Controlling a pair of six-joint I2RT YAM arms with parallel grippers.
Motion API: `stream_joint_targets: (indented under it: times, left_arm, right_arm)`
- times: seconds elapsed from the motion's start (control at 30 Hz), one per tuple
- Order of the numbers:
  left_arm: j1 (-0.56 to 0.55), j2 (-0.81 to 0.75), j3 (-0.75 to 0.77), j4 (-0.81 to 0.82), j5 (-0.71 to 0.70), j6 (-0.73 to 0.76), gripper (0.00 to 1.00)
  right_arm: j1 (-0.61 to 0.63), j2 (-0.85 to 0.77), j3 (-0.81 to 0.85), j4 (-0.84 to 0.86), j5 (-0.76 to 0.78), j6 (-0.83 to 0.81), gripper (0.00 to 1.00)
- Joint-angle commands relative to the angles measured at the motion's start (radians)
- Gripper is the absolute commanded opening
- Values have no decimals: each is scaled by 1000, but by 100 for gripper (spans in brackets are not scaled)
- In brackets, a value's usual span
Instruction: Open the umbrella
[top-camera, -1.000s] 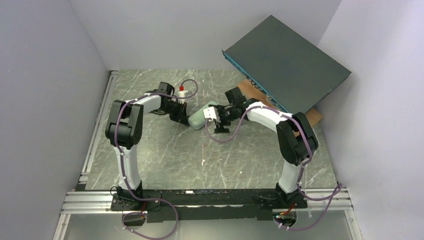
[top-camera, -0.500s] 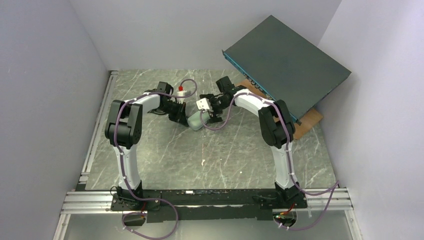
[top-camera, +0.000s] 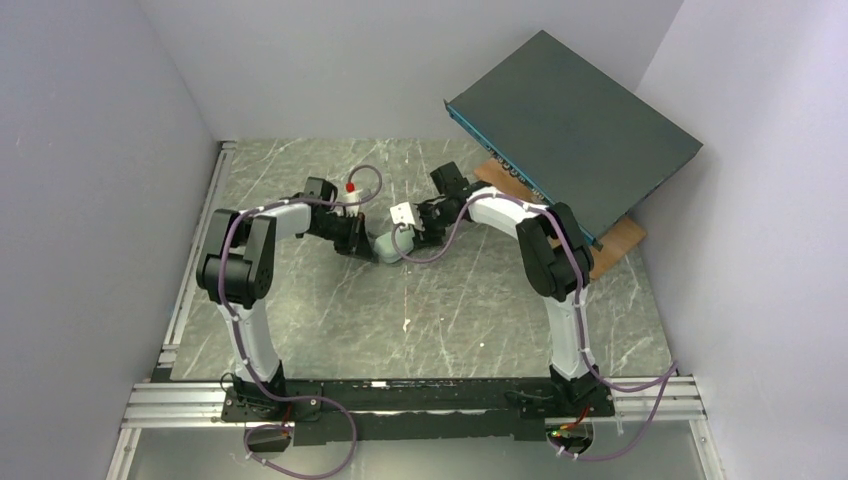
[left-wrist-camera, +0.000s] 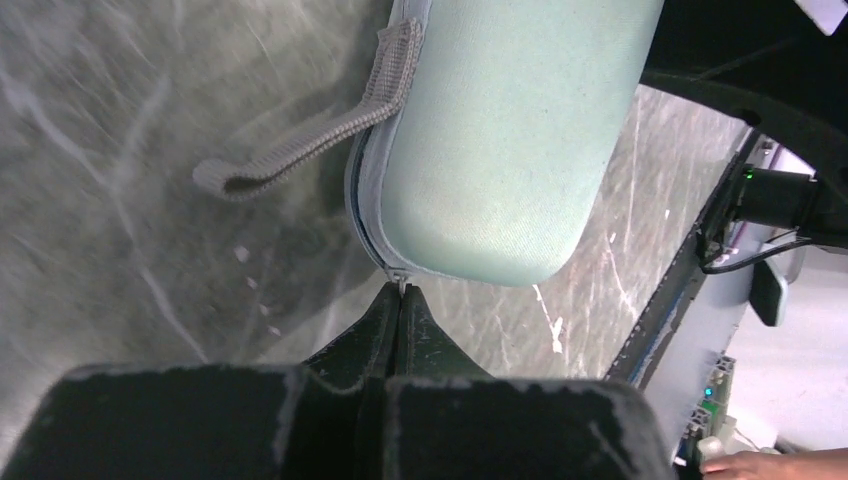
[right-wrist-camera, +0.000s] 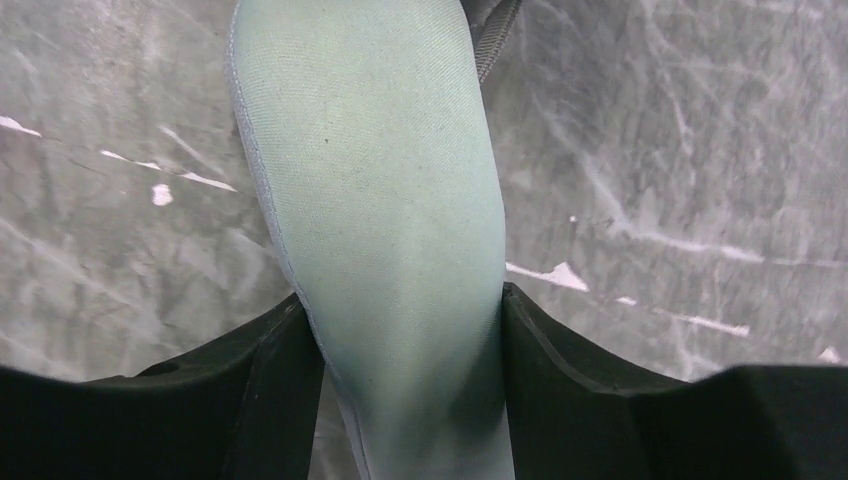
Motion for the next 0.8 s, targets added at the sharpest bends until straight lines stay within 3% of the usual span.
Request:
stream_joint_targets:
  times: [0.0,0.17,0.47,0.53,0.7,0.77]
  left_arm:
    - [1,-88,-77,67,54,-92,0]
    - [1,-58,-110,154,82,-223,0]
    - [-9,13,-33,225,81,-274,0]
    - [-11,30,-13,221,76,-278,0]
    - [4,80,55,192,43,-248,0]
    - [10,97,88,165,31,-210,0]
  right_arm:
    - [12,-71,-141,105,167,219,43]
    - [58,-104,-176,187,294,502,39]
    - [151,-215,-339,310,538,883,32]
    - [174,-232,-345,287,536,940,44]
    - [173,-295,-342,151,303,950,81]
    - [120,-311,-311,64,186,924,88]
